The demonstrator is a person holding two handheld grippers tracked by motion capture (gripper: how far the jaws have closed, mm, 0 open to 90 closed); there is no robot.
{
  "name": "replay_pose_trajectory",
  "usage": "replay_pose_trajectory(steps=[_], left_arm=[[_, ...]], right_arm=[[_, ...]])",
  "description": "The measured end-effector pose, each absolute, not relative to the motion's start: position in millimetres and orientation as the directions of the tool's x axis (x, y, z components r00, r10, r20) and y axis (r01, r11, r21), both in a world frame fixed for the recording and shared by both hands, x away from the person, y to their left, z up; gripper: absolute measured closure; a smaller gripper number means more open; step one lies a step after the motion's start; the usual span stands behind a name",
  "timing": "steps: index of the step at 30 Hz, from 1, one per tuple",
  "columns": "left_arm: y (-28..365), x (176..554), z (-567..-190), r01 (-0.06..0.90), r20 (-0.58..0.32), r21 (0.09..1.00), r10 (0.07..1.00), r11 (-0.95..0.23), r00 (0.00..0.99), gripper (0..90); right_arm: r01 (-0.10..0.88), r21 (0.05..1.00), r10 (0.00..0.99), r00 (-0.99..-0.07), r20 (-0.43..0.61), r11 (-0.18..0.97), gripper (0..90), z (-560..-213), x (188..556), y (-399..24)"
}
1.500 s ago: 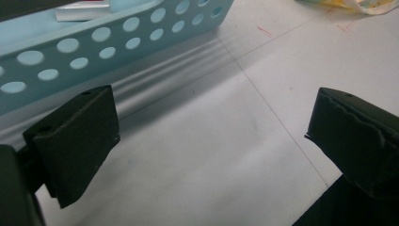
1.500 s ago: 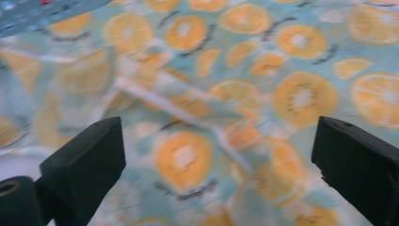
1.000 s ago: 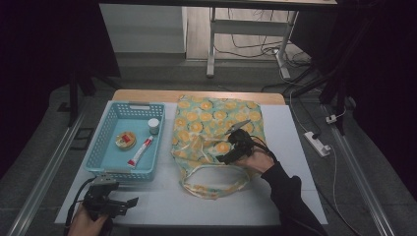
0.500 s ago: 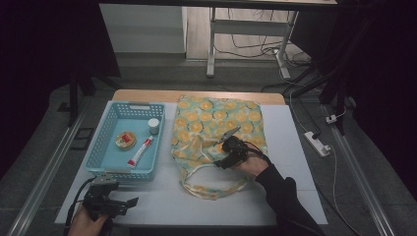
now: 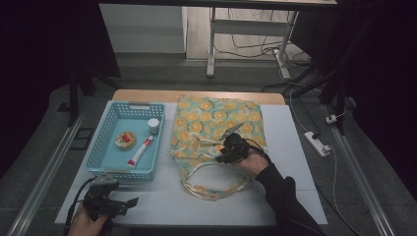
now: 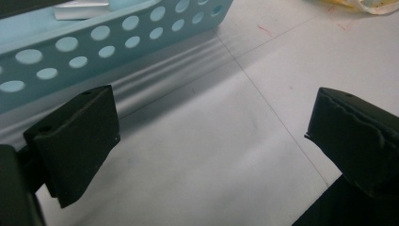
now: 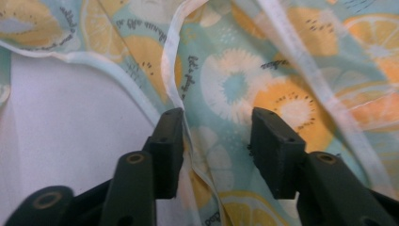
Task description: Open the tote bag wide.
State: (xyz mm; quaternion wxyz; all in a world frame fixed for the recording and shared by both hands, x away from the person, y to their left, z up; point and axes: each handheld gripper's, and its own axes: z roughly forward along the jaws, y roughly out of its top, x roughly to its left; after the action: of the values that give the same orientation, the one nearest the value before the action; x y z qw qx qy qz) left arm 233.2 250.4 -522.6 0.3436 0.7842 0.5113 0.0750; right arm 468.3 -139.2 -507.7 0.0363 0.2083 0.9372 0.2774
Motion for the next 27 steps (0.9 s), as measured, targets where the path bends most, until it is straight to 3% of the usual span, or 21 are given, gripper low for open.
replay_pose_trajectory(steps=[5, 12, 17, 22, 27], left_arm=[[250.2, 233.3, -522.7, 0.751, -0.233, 0.615, 0.854, -0.242, 0.466, 2.6], [250.3, 233.3, -522.7, 0.75, -0.232, 0.615, 0.853, -0.244, 0.468, 2.7], [250.3, 233.2, -522.7, 0.75, -0.232, 0.615, 0.853, -0.244, 0.468, 2.7], [250.1, 233.4, -522.7, 0.752, -0.231, 0.612, 0.854, -0.245, 0.466, 2.7], [249.7, 233.6, -522.9, 0.753, -0.231, 0.611, 0.855, -0.245, 0.465, 2.7]], right_arm=[[0.372, 0.533, 0.412, -0.91, 0.047, 0.76, 56.7, -506.3, 469.2, -138.6], [0.282, 0.516, 0.346, -0.938, -0.03, 0.809, 43.4, -513.4, 461.6, -131.3], [0.262, 0.529, 0.326, -0.945, -0.028, 0.807, 53.9, -513.9, 459.1, -135.4], [0.259, 0.517, 0.316, -0.948, -0.025, 0.816, 87.2, -511.3, 456.8, -136.7], [0.255, 0.518, 0.317, -0.948, -0.032, 0.816, 90.0, -507.5, 457.8, -136.7]])
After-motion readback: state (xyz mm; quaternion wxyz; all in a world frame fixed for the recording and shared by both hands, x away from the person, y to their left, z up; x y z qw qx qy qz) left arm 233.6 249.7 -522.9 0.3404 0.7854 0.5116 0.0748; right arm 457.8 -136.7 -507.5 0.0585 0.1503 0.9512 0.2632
